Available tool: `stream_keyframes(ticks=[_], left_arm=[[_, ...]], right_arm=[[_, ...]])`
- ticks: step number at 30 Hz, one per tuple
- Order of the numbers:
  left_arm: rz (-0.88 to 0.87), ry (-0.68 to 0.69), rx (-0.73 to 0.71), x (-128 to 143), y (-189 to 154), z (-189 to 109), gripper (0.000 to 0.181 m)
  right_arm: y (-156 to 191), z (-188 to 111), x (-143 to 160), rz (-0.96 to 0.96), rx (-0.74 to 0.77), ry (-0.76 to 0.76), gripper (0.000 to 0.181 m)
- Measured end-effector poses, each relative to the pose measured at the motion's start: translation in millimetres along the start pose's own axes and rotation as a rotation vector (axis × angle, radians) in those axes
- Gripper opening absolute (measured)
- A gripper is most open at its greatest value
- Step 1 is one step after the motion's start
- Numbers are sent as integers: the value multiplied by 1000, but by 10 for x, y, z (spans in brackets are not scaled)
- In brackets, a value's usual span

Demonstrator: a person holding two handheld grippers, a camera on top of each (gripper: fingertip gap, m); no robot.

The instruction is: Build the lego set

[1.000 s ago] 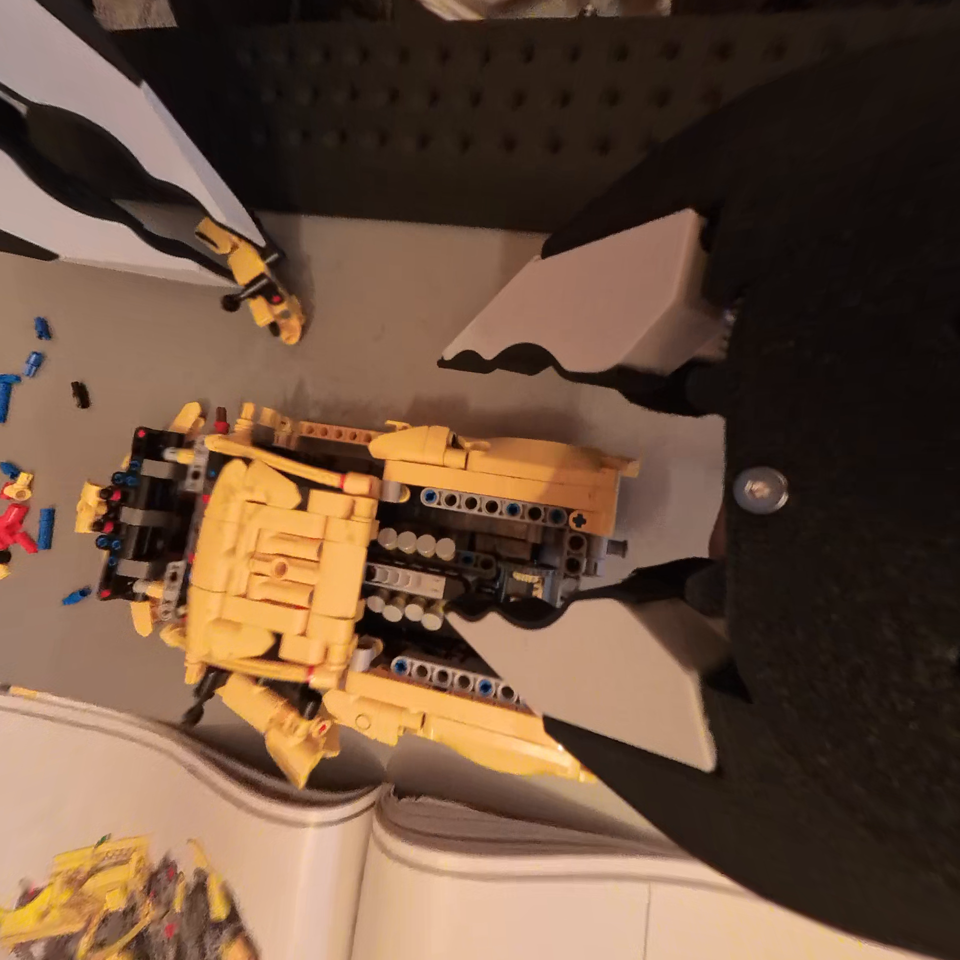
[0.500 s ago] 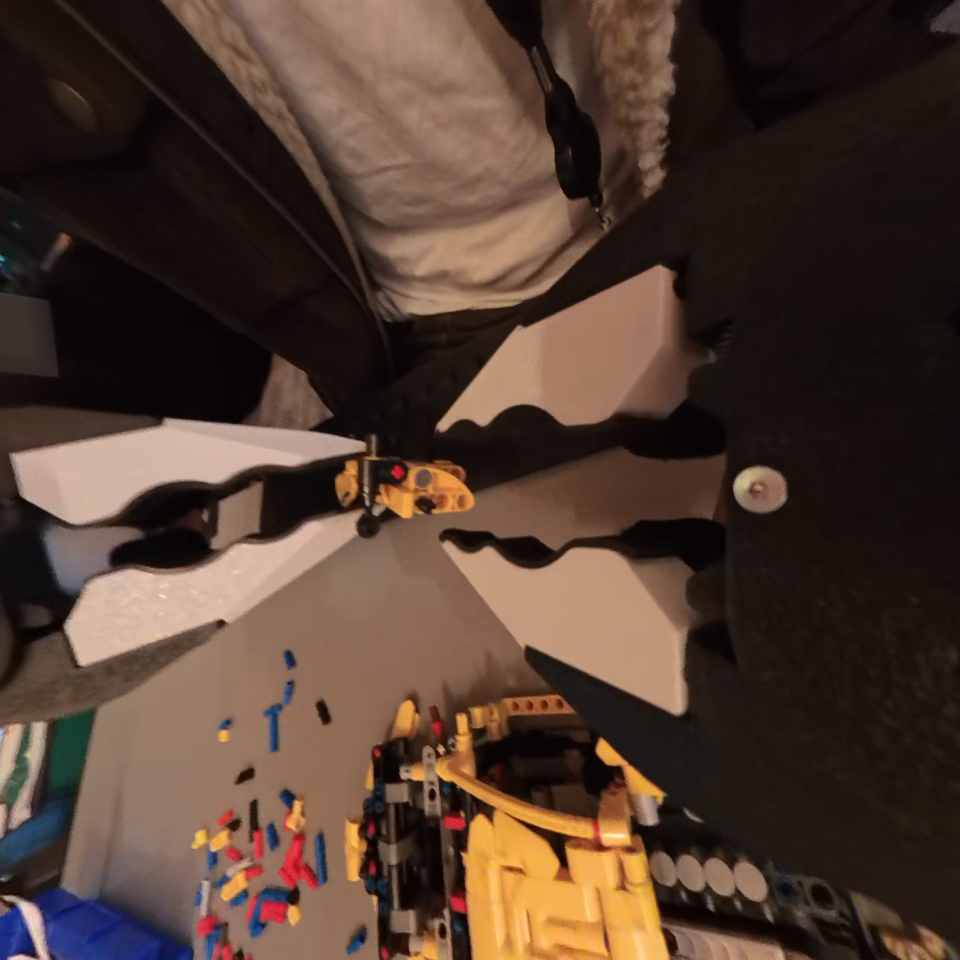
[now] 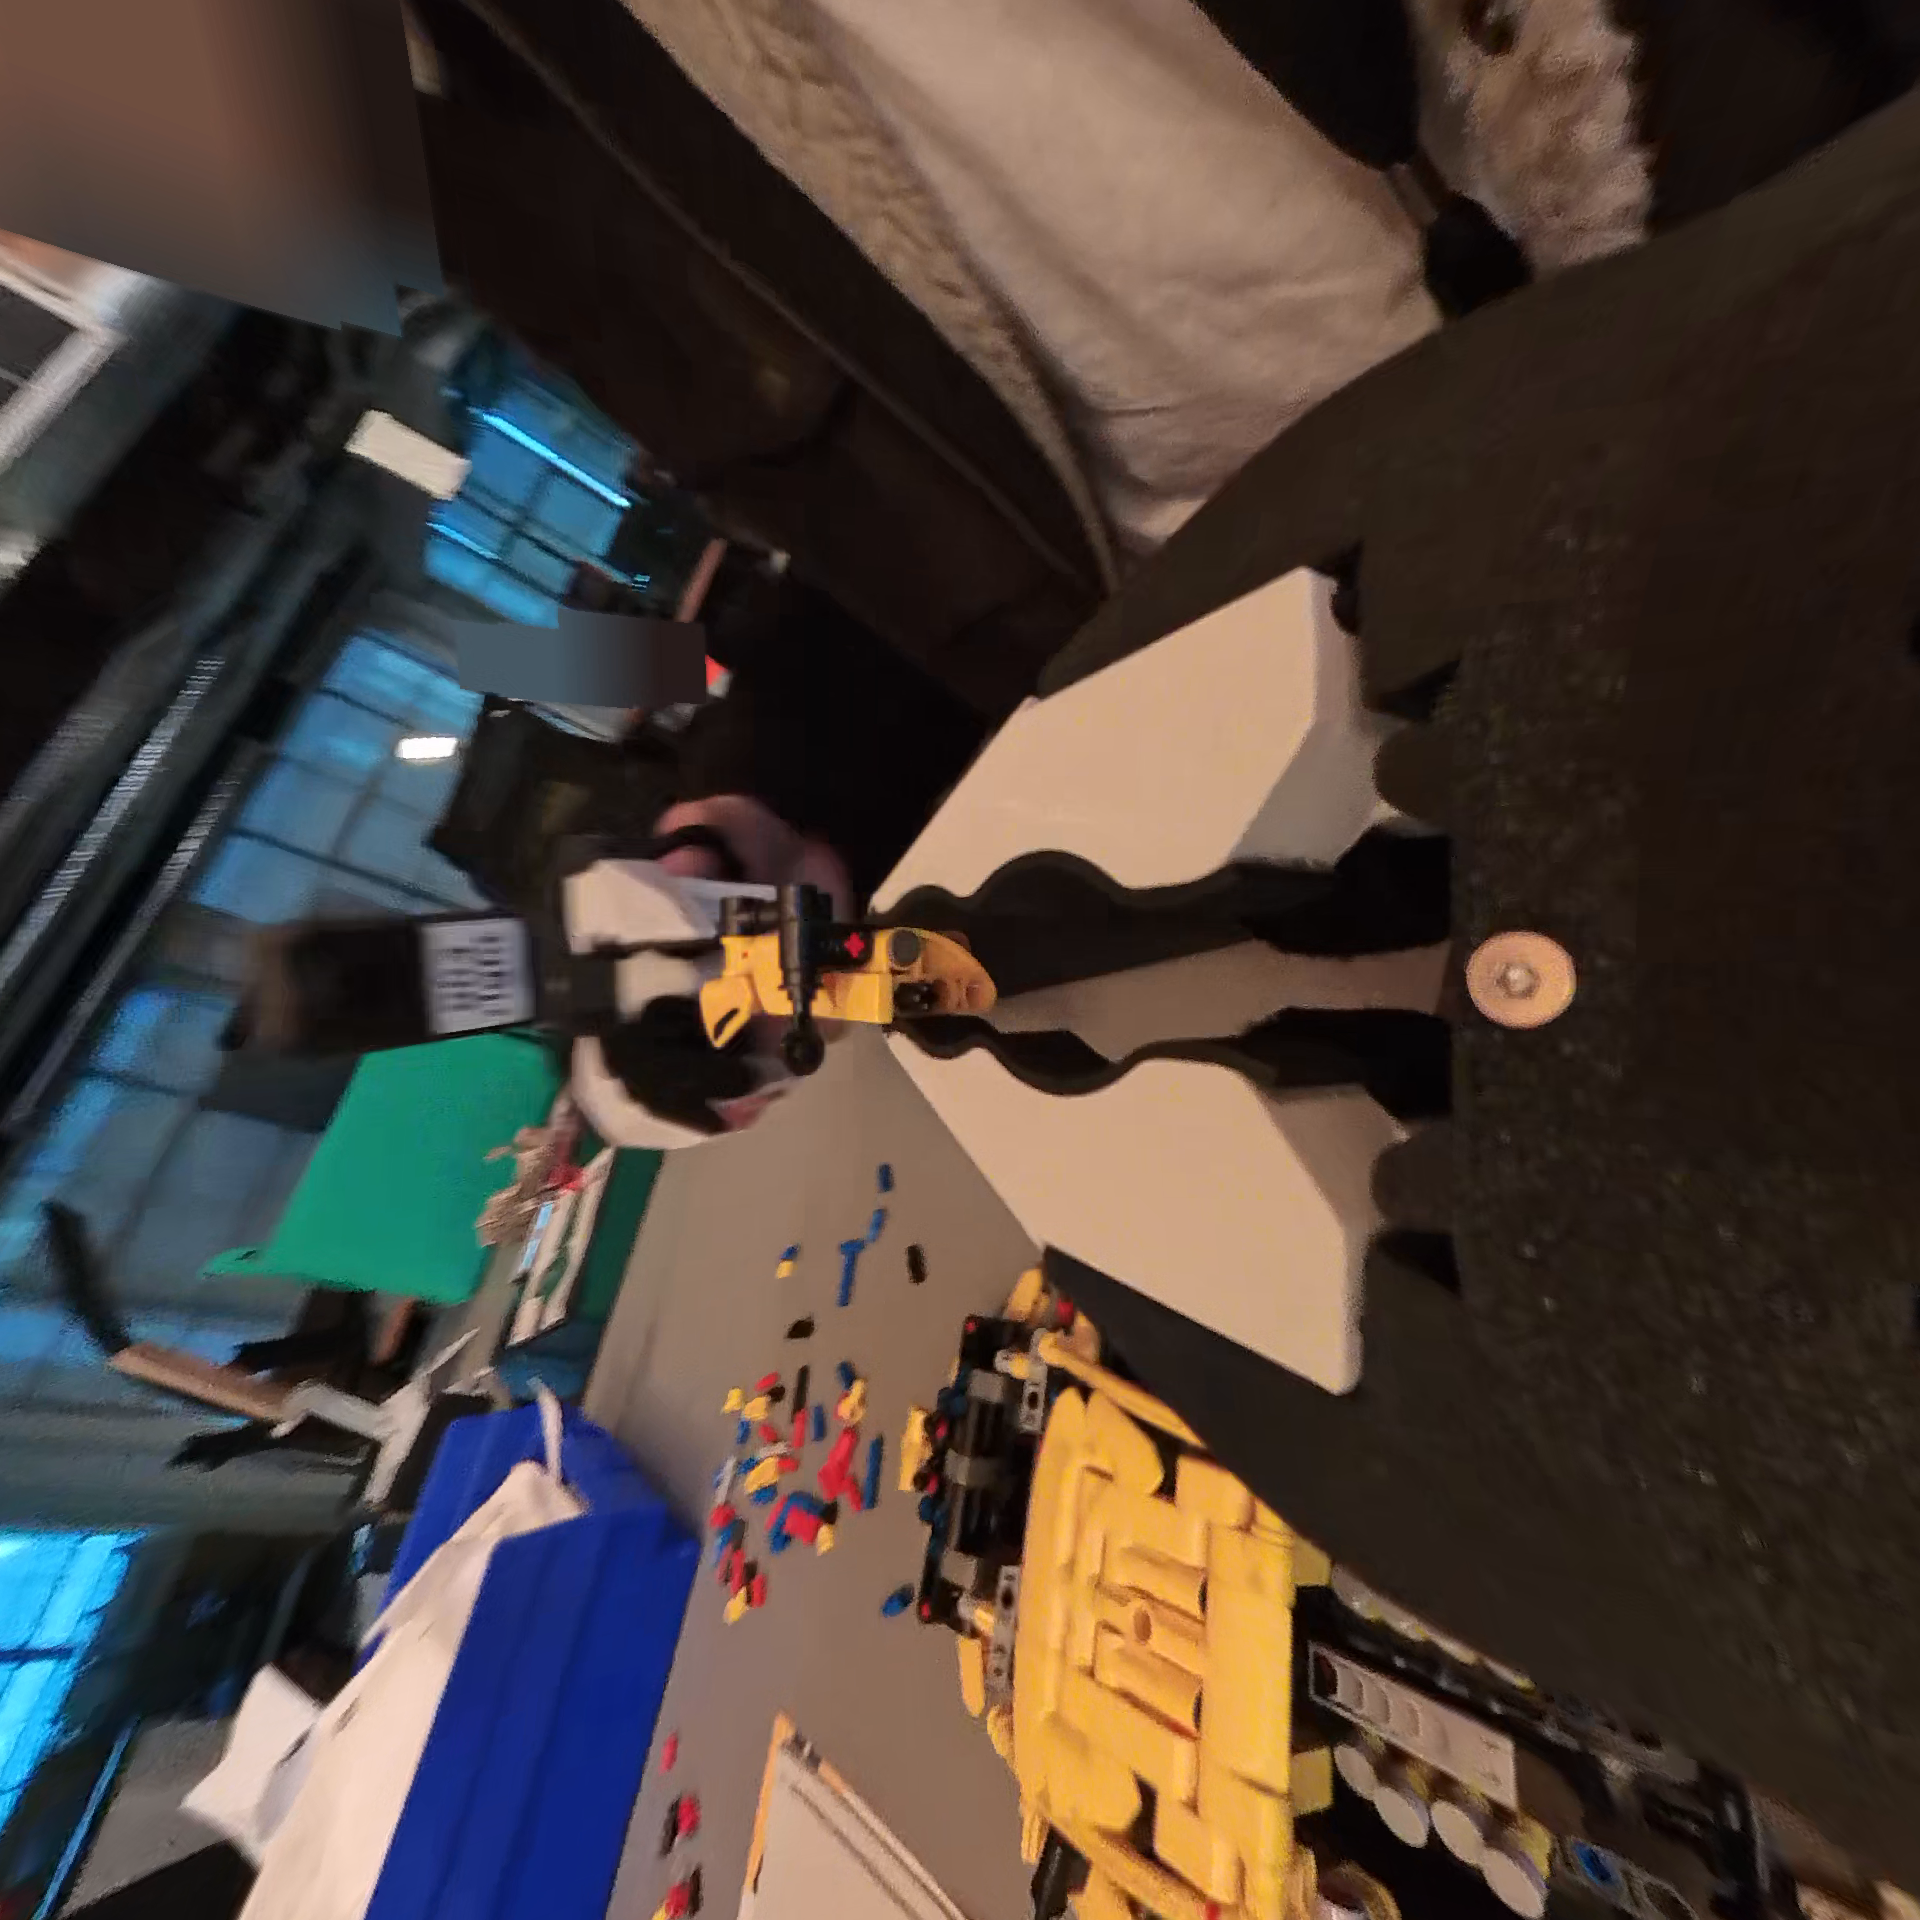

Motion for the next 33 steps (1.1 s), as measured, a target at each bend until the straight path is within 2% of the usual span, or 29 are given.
stream_keyframes(ticks=[2,4,6,8,13,16,20,23,29,33], left_arm=[[-31,-55,-26,-42,33,11,16],[-83,-69,-14,-20,34,42,15],[-135,-74,-6,17,34,70,15],[-145,-63,-13,53,32,92,16],[-74,11,-62,119,36,143,16],[55,24,-123,72,89,74,25],[258,99,-161,88,95,49,25],[433,153,-180,130,37,62,20],[413,168,-190,156,55,56,4],[369,163,-185,165,60,51,4]], right_arm=[[30,67,198,130,-15,-98,51],[77,216,352,174,-24,-149,52],[118,305,328,191,-46,-251,41],[139,363,328,219,-90,-261,31],[87,374,339,320,-125,-290,25],[3,293,326,444,-135,-368,25],[-18,275,375,614,-199,-384,25],[-59,287,403,661,-179,-360,25],[-70,289,431,640,-144,-301,25],[-68,283,443,629,-136,-271,25]])
Point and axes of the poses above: each gripper's, where its closed fingertips meet, z out along the fingers, x out of its underside, y = z × x across the jaws, the point moved 5 cm from there along -z, back along the fingers, and after that the axes turned 11 degrees about -y, right-handed, at the moved point
